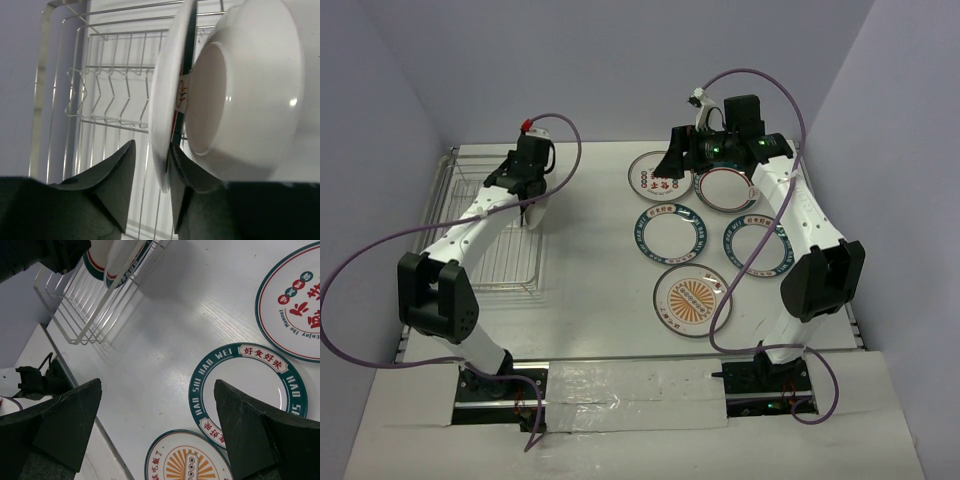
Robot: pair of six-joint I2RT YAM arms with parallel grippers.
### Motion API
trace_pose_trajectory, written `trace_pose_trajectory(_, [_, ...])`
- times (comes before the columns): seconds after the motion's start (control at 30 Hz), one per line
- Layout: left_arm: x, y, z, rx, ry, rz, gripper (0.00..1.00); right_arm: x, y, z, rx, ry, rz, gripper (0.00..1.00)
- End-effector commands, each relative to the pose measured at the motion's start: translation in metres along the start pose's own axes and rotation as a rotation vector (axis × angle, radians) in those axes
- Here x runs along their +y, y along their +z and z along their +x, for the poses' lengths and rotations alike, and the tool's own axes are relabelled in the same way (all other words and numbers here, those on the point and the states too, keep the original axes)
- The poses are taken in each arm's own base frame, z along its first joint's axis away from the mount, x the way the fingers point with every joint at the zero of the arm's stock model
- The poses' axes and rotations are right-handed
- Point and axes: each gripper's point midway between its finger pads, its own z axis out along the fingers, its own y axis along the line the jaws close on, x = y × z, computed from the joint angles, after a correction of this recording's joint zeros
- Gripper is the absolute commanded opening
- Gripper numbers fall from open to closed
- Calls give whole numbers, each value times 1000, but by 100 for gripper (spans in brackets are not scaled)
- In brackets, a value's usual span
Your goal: Load the plates into the dish rack
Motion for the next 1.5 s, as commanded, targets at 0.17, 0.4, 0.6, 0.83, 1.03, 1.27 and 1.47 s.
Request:
trace_pose_trajectory(0.17, [-30, -40, -41, -80, -127, 293, 61, -20, 5, -1, -6, 9, 44, 100])
trace_pose_trajectory(0.4, [-26, -93, -81, -210, -222, 457, 94, -52, 8, 4, 2, 20, 159, 100])
trace_pose_trajectory(0.6, [-17, -122, -101, -312, -299, 518, 99, -101, 18, 10, -29, 106, 329, 100])
trace_pose_trajectory(0.83, [-27, -120, -89, -295, -283, 554, 99, -132, 27, 78, 119, 141, 352, 94])
trace_pose_trajectory(1.03, [-47, -129, -82, -270, -226, 675, 99, -161, 19, 128, 234, 146, 377, 88])
trace_pose_trajectory(1.27, [-50, -127, -83, -260, -232, 681, 99, -190, 22, 160, 305, 191, 403, 84])
trace_pose_trajectory(1.47, [-49, -125, -83, -259, -231, 669, 99, -203, 32, 185, 366, 213, 386, 72])
